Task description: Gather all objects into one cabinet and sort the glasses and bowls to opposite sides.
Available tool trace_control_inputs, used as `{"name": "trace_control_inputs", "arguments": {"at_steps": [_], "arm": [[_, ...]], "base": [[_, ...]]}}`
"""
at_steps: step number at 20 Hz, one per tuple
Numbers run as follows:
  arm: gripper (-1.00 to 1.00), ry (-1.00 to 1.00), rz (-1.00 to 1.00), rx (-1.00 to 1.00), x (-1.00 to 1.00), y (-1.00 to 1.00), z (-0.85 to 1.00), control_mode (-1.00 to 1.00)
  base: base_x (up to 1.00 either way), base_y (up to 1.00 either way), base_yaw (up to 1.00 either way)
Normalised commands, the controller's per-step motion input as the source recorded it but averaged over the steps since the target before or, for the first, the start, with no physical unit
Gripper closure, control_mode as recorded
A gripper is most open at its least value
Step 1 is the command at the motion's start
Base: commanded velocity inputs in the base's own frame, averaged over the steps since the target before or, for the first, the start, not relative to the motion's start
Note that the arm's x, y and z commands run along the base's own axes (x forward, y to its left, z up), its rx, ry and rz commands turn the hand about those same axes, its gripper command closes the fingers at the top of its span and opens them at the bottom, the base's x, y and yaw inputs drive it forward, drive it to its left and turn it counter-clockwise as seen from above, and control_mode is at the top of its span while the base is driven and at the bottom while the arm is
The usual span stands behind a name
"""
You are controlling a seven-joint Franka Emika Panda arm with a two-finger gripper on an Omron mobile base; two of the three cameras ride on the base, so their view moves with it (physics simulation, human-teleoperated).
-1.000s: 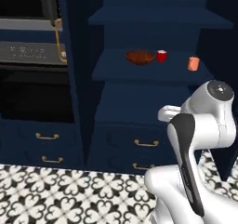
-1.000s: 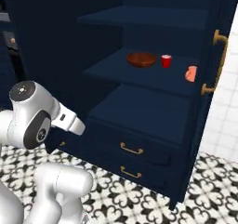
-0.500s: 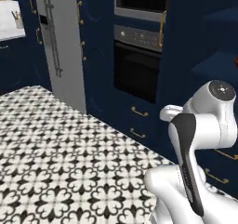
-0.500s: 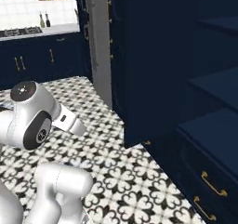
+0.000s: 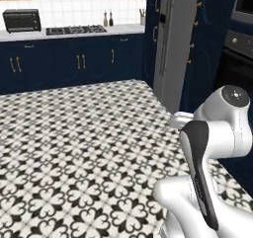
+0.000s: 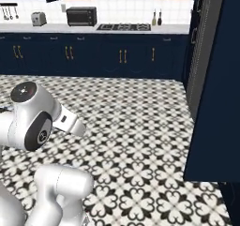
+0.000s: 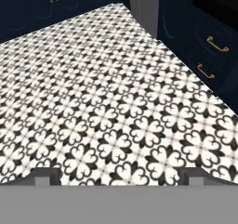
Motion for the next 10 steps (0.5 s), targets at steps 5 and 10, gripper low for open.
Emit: {"name": "trace_control_inputs", "arguments": {"at_steps": [5, 10], "arm": [[-1.0, 0.0, 0.0, 0.0, 0.0, 0.0, 0.0, 1.0], [-1.0, 0.0, 0.0, 0.0, 0.0, 0.0, 0.0, 1.0]], "base": [[0.15, 0.0, 0.46], [0.3, 0.0, 0.26]]}}
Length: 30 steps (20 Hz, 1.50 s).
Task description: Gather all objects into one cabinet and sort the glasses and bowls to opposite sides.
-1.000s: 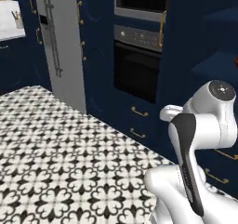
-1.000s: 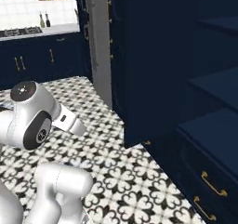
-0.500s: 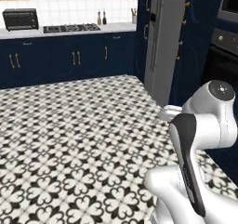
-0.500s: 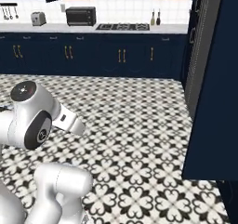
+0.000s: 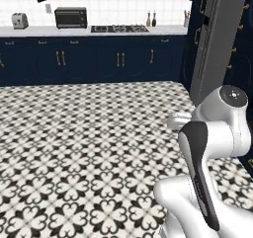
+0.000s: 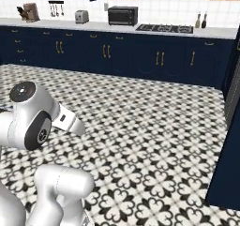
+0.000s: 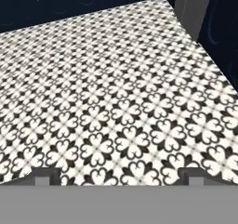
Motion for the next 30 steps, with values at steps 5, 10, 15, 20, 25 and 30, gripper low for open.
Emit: {"name": "trace_control_inputs", "arguments": {"at_steps": [5, 10, 15, 20, 25, 30], "arm": [[-1.0, 0.0, 0.0, 0.0, 0.0, 0.0, 0.0, 1.0], [-1.0, 0.0, 0.0, 0.0, 0.0, 0.0, 0.0, 1.0], [-1.0, 0.0, 0.0, 0.0, 0.0, 0.0, 0.0, 1.0], [-1.0, 0.0, 0.0, 0.0, 0.0, 0.0, 0.0, 1.0], [-1.0, 0.0, 0.0, 0.0, 0.0, 0.0, 0.0, 1.0], [-1.0, 0.0, 0.0, 0.0, 0.0, 0.0, 0.0, 1.0]], "base": [[0.39, 0.0, 0.01], [0.78, 0.1, 0.02], [0.92, 0.07, 0.33], [0.95, 0.0, 0.48], [1.0, 0.3, 0.39], [1.0, 0.71, 0.19]]}}
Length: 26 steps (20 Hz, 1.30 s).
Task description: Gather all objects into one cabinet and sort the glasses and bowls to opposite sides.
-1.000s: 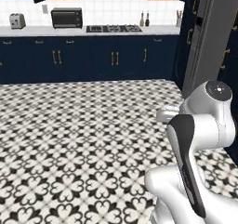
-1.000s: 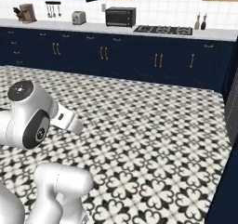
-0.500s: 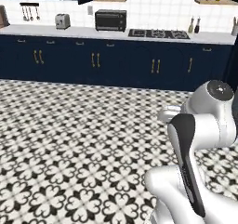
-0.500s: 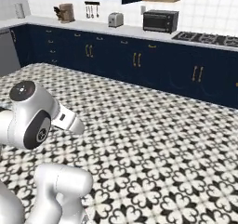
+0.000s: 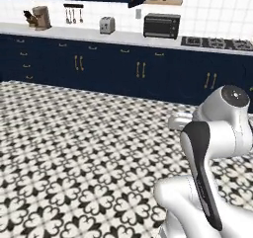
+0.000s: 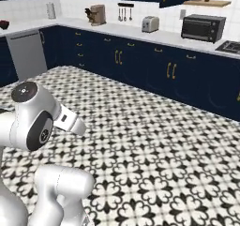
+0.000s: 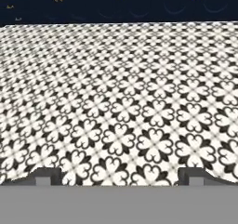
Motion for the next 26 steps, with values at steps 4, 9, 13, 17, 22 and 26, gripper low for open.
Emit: {"name": "trace_control_inputs", "arguments": {"at_steps": [4, 9, 13, 17, 22, 26], "arm": [[-1.0, 0.0, 0.0, 0.0, 0.0, 0.0, 0.0, 1.0], [-1.0, 0.0, 0.0, 0.0, 0.0, 0.0, 0.0, 1.0], [-1.0, 0.0, 0.0, 0.0, 0.0, 0.0, 0.0, 1.0], [-1.0, 0.0, 0.0, 0.0, 0.0, 0.0, 0.0, 1.0], [-1.0, 0.0, 0.0, 0.0, 0.0, 0.0, 0.0, 1.0], [-1.0, 0.0, 0.0, 0.0, 0.0, 0.0, 0.0, 1.0]], "base": [[1.0, 1.0, 0.0], [1.0, 1.0, -0.12], [1.0, 0.98, -0.29], [1.0, 0.97, -0.3], [1.0, 0.94, -0.29], [1.0, 0.72, -0.3]]}}
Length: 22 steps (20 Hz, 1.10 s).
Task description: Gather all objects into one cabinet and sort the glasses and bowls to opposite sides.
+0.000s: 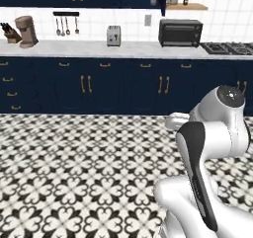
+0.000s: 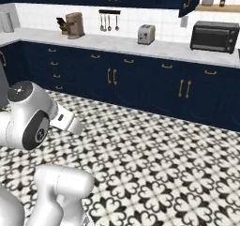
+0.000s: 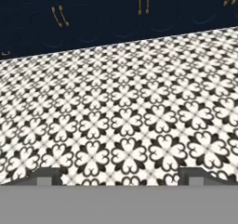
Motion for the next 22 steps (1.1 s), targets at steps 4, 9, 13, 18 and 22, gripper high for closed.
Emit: {"name": "trace_control_inputs", "arguments": {"at_steps": [4, 9, 13, 18, 22], "arm": [[-1.0, 0.0, 0.0, 0.0, 0.0, 0.0, 0.0, 1.0], [-1.0, 0.0, 0.0, 0.0, 0.0, 0.0, 0.0, 1.0], [-1.0, 0.0, 0.0, 0.0, 0.0, 0.0, 0.0, 1.0], [-1.0, 0.0, 0.0, 0.0, 0.0, 0.0, 0.0, 1.0], [-1.0, 0.0, 0.0, 0.0, 0.0, 0.0, 0.0, 1.0]], "base": [[1.0, 0.24, -0.27], [1.0, 0.25, -0.3], [1.0, 0.31, -0.23], [1.0, 0.46, -0.1], [1.0, 0.33, -0.15]]}}
